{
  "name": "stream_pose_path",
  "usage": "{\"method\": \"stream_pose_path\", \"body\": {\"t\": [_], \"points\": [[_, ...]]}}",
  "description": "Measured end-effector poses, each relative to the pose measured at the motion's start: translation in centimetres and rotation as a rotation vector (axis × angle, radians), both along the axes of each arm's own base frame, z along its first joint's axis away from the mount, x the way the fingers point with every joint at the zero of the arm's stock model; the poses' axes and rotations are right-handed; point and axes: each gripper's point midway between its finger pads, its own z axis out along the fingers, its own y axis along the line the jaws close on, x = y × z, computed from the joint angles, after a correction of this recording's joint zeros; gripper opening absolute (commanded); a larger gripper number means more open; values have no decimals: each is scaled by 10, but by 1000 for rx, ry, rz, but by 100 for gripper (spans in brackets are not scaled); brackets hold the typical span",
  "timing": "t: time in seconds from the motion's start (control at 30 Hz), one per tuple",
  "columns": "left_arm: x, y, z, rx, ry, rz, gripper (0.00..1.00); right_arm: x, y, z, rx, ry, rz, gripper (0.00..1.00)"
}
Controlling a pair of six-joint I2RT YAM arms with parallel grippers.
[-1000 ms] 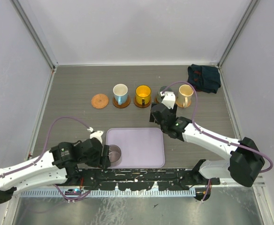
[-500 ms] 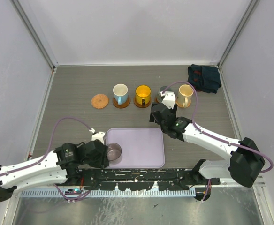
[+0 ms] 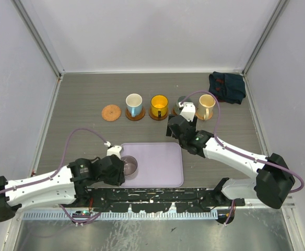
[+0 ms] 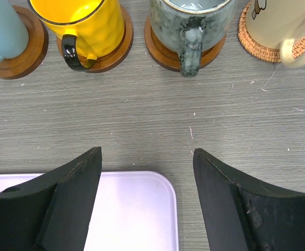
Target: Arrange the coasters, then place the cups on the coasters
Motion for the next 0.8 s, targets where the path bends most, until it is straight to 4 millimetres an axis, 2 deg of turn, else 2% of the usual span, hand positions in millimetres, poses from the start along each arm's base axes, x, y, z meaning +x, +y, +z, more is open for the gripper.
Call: {"method": "stream_pose_path", "body": {"t": [0.13,0.43,0.8], "points": [[4,-4,-3,13,-8,-1,30,0,0,0,2,1,1,75],[16,-11,-3,18,-62,6,0,0,1,0,7,3,2,75],[31,-8,1,93,-136,-14,0,-3,0,-7,10,14,-3,75]]}}
